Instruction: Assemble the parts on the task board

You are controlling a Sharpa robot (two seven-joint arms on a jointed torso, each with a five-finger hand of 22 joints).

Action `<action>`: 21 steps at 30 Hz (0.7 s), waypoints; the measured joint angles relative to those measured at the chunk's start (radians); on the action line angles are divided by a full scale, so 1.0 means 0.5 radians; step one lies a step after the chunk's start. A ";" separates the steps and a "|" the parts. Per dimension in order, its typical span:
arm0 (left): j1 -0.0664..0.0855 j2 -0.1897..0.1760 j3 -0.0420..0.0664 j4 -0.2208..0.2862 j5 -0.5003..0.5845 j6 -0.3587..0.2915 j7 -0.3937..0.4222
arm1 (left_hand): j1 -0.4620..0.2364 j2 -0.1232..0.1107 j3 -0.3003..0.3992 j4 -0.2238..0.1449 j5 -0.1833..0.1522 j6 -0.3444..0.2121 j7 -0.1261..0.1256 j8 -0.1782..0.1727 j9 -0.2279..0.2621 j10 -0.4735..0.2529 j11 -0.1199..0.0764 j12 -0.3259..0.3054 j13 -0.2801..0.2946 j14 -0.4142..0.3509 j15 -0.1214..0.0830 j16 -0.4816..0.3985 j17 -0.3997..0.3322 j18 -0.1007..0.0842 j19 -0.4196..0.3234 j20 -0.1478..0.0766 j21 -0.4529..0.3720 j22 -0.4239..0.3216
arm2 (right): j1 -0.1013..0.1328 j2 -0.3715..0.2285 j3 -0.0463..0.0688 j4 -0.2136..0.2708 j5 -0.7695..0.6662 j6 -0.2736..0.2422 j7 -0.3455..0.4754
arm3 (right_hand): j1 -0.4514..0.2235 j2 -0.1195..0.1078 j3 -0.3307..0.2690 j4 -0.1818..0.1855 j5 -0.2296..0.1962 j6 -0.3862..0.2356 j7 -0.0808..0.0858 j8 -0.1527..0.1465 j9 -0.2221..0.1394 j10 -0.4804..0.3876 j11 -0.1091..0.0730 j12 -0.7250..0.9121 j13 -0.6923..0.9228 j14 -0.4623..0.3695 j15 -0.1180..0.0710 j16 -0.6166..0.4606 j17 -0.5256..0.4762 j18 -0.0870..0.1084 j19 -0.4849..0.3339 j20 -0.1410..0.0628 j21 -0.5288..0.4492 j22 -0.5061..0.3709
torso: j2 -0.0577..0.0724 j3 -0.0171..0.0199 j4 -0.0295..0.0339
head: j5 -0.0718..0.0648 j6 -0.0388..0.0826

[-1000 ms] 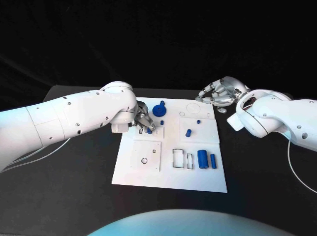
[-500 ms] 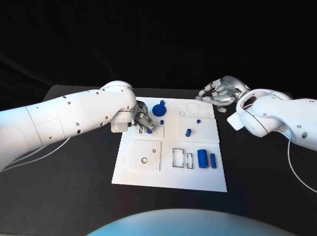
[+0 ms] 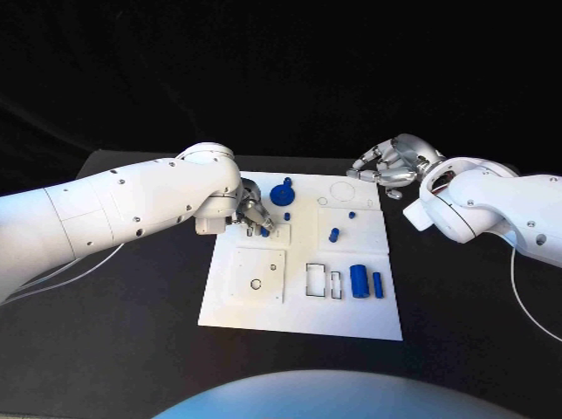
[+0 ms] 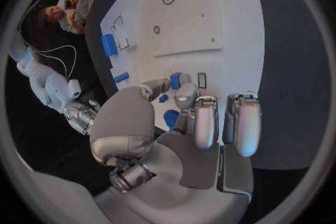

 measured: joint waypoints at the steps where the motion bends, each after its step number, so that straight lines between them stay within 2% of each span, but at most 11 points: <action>1: 0.000 0.000 0.000 -0.001 0.000 0.000 0.000 | -0.003 -0.003 -0.008 0.012 -0.010 0.000 0.000 0.000 0.000 0.000 0.000 0.000 0.000 0.000 0.000 0.000 0.000 0.000 0.000 0.000 0.000 0.000 | 0.000 0.000 0.000 0.000 0.000 0.000 0.001 | -0.015 0.000 -0.008 -0.001 0.000 0.000 0.000 0.000 0.002 0.000 0.000 -0.005 -0.001 0.000 0.000 0.000 0.000 0.000 0.000 0.000 0.000 0.000 | 0.000 0.0000 0.000 | 0.000 0.000; 12: 0.000 0.000 0.000 -0.006 0.003 -0.001 0.000 | -0.023 -0.007 -0.053 0.057 -0.003 0.007 0.007 0.000 -0.002 0.000 0.000 0.000 0.004 0.000 0.000 0.000 0.000 0.000 0.000 0.000 0.000 0.000 | 0.000 0.000 0.000 -0.001 0.001 -0.002 0.007 | -0.026 -0.001 -0.021 0.003 0.000 -0.011 -0.003 0.000 0.004 0.000 0.000 -0.005 -0.001 0.000 0.000 0.000 0.000 0.000 0.000 0.000 0.000 0.000 | 0.000 0.0004 -0.001 | 0.000 0.001; 16: 0.000 -0.001 0.000 -0.004 0.005 -0.004 0.000 | -0.034 -0.018 -0.108 0.112 -0.083 0.007 0.007 0.000 -0.004 0.000 0.000 0.000 0.009 0.000 0.000 0.000 0.000 0.000 0.000 0.000 0.000 0.000 | -0.001 0.000 0.000 -0.001 0.002 -0.003 0.009 | -0.034 -0.003 -0.023 0.001 0.000 -0.013 -0.002 0.000 0.007 0.000 0.000 -0.005 -0.001 0.000 0.000 0.000 0.002 0.000 0.000 0.000 0.000 0.000 | 0.000 0.0006 -0.001 | -0.001 0.001; 21: 0.000 -0.008 0.000 0.007 0.009 -0.013 0.004 | -0.042 -0.026 -0.141 0.144 -0.103 0.007 0.007 0.000 -0.004 0.000 0.000 0.008 0.013 0.000 0.000 0.000 0.000 0.000 0.000 0.000 0.000 0.000 | -0.001 -0.001 0.000 -0.001 0.003 -0.003 0.010 | -0.034 -0.003 -0.023 0.001 0.000 -0.013 -0.002 0.000 0.007 0.000 0.000 -0.005 -0.001 0.000 0.000 0.000 0.002 0.000 0.000 0.000 0.000 0.000 | 0.000 0.0006 -0.001 | -0.001 0.003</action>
